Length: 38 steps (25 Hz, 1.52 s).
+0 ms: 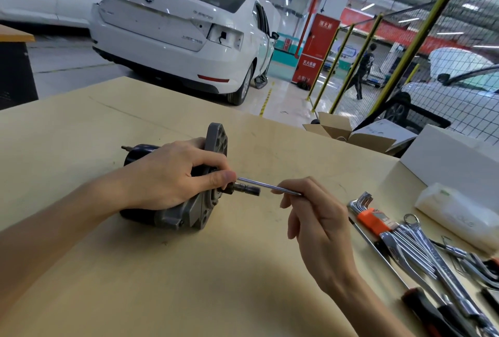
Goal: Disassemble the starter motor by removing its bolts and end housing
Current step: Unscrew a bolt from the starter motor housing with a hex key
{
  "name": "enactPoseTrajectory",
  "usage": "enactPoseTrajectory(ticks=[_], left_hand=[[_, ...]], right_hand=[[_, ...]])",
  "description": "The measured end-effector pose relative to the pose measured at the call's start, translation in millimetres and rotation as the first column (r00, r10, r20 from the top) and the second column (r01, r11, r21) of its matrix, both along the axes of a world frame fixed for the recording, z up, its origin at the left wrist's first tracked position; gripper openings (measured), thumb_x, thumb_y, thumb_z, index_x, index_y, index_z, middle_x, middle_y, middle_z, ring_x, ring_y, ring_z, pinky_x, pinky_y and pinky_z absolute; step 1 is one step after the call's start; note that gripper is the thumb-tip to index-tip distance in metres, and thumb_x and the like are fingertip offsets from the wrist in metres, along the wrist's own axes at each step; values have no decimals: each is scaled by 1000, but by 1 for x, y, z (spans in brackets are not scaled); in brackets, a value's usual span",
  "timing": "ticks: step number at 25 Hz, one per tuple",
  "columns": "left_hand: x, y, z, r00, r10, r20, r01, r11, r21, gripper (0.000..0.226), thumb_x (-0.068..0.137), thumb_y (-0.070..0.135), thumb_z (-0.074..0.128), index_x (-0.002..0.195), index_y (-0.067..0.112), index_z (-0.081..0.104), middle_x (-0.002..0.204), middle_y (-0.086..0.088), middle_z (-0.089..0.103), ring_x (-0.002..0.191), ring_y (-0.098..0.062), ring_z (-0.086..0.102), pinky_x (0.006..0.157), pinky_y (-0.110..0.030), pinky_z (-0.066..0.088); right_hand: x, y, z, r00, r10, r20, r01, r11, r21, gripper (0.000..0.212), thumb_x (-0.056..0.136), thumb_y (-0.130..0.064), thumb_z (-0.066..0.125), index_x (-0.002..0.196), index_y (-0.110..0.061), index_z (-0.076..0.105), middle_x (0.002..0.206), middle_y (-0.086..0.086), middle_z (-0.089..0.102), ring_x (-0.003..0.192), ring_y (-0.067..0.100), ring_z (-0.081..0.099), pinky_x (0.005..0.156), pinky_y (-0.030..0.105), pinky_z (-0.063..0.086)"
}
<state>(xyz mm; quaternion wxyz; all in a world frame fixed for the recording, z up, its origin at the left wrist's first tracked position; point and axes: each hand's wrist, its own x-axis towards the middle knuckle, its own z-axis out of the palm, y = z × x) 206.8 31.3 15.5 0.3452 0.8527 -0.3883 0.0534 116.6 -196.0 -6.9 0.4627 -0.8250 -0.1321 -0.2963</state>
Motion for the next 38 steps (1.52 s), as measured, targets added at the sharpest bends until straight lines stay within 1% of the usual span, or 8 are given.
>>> enactPoseTrajectory(ticks=[6, 12, 16, 20, 25, 31, 34, 38], left_hand=[[0, 0, 1, 1000, 0, 13, 0, 1000, -8, 31, 83, 68, 45, 88, 46, 67, 92, 18, 52, 90, -6, 55, 76, -18, 41], [0, 1, 1, 1000, 13, 15, -12, 1000, -6, 29, 80, 70, 49, 87, 48, 67, 94, 19, 52, 91, -6, 55, 74, -18, 40], [-1, 1, 1, 1000, 9, 18, -10, 1000, 7, 29, 80, 71, 49, 87, 49, 66, 94, 20, 51, 90, -5, 54, 70, -15, 36], [-1, 1, 2, 1000, 20, 12, -20, 1000, -3, 28, 80, 69, 51, 90, 45, 62, 92, 16, 55, 86, -6, 56, 71, -18, 41], [-3, 3, 6, 999, 38, 2, -38, 999, -13, 29, 80, 46, 76, 94, 42, 51, 87, 19, 57, 74, -6, 55, 66, -12, 41], [-10, -2, 4, 958, 145, 248, -130, 989, -76, 22, 72, 40, 80, 85, 40, 62, 106, 27, 55, 89, 0, 61, 77, -15, 45], [-17, -9, 0, 869, 268, 416, -240, 963, -120, 12, 71, 30, 85, 73, 26, 74, 127, 3, 64, 103, -19, 67, 76, -43, 58], [-22, -21, -2, 785, 253, 566, -270, 961, -55, 11, 71, 20, 87, 72, 17, 76, 124, -6, 68, 90, -27, 69, 70, -41, 58]], right_hand=[[1, 3, 3, 989, -47, -142, 75, 977, 198, 14, 100, -34, 47, 98, -31, 60, 68, 0, 59, 43, 13, 46, 42, 19, 36], [-1, 6, 5, 973, 110, -204, -38, 944, 327, 62, 97, -58, 38, 70, -9, 66, 49, 2, 51, 40, 15, 44, 41, 22, 33], [-6, 7, 6, 964, 202, -173, -154, 954, 255, 49, 90, -52, 45, 70, -12, 64, 47, 1, 49, 40, 13, 44, 44, 20, 35], [-2, 8, 4, 971, 121, -205, -72, 970, 233, 40, 95, -45, 56, 69, -15, 62, 46, 0, 48, 37, 8, 42, 42, 17, 34], [6, 1, 7, 960, 105, -259, 35, 875, 483, 35, 84, -36, 62, 69, -4, 67, 51, 7, 50, 37, 14, 42, 36, 23, 34], [11, -7, 9, 959, 115, -260, 71, 788, 611, 29, 82, -32, 67, 68, -8, 75, 61, 11, 62, 43, 14, 50, 41, 22, 39], [12, -7, 7, 961, 109, -254, 69, 795, 603, 31, 84, -33, 67, 69, -8, 75, 59, 9, 60, 44, 14, 49, 41, 22, 38], [15, -4, 5, 966, 88, -244, 81, 791, 607, 32, 83, -35, 67, 66, -9, 73, 56, 6, 57, 41, 12, 45, 39, 20, 36]])
